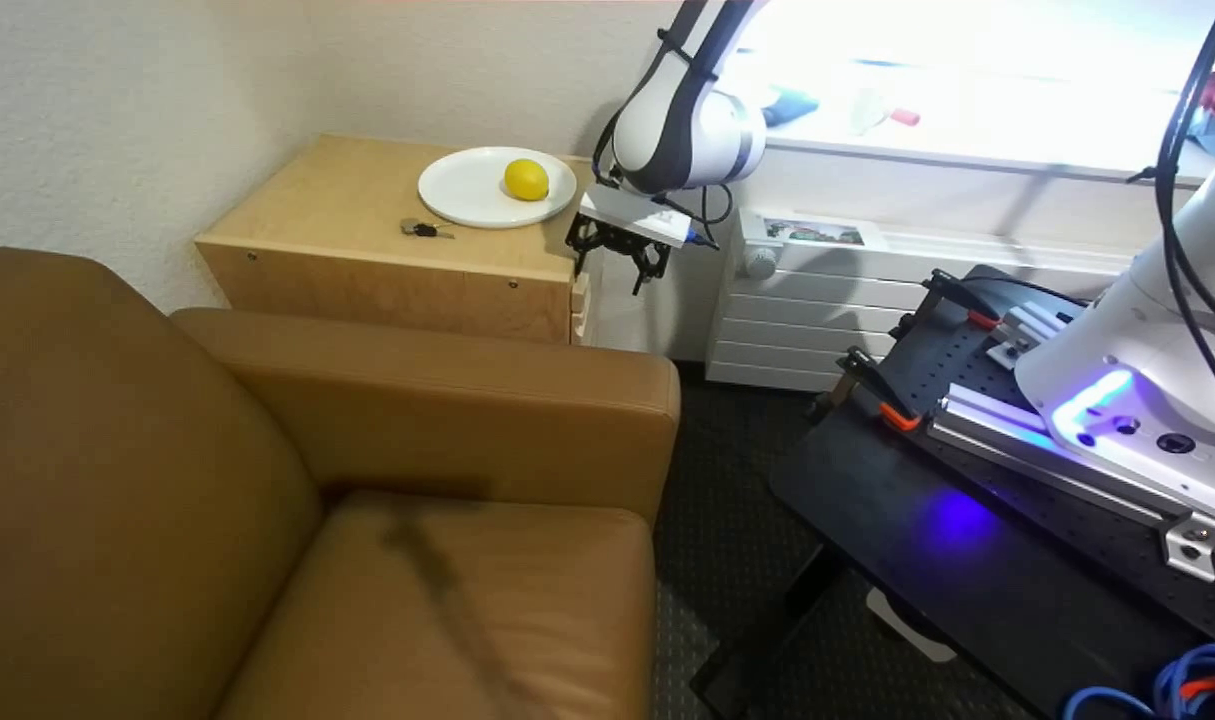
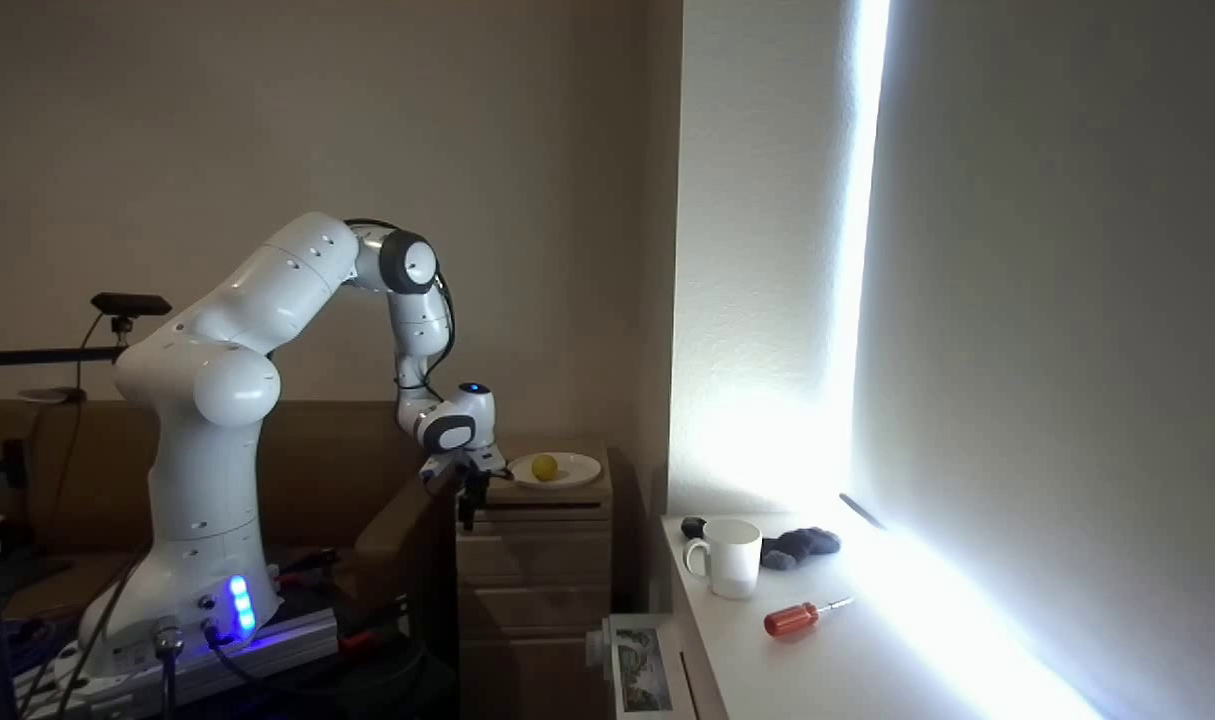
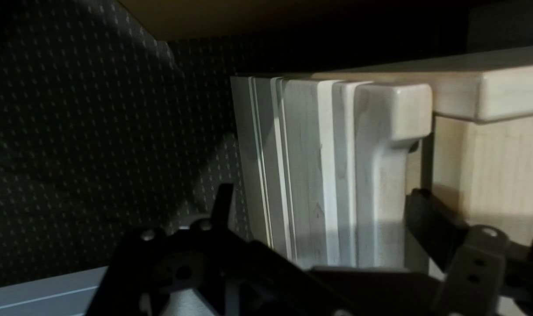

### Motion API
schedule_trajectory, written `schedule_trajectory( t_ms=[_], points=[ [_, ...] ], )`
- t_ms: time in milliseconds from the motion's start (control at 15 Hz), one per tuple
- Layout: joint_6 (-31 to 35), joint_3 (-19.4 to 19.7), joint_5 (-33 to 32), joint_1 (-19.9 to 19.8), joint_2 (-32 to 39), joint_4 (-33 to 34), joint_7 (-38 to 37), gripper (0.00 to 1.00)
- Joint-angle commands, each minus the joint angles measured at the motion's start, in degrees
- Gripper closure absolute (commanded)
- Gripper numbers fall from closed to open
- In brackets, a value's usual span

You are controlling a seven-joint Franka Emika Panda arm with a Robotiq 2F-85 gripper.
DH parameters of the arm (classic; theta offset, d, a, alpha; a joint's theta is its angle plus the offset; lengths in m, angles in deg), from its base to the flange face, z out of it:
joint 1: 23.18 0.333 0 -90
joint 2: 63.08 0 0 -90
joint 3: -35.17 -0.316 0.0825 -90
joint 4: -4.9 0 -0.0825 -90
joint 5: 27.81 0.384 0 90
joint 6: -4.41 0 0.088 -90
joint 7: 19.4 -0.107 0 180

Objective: Open the sliding tray

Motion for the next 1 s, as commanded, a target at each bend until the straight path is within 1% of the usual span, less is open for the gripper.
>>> schedule_trajectory(
  t_ms=[0,67,200,533,733,867,933],
  points=[
    [-0.3,0.5,1.6,0.7,-0.1,0.2,1.1,0.0],
    [-0.3,0.2,1.6,0.5,0.4,0.7,1.2,0.0],
    [1.7,-0.1,1.7,0.5,2.7,2.4,1.3,0.0],
    [3.5,2.4,0.5,3.3,4.4,3.0,1.7,0.0],
    [0.7,6.5,0.1,6.6,3.5,2.4,0.6,0.0],
    [-4.1,14.0,0.0,12.5,2.6,2.0,-4.2,0.0],
    [-6.3,13.9,-0.3,11.6,2.2,2.4,-4.3,0.0]
  ],
)
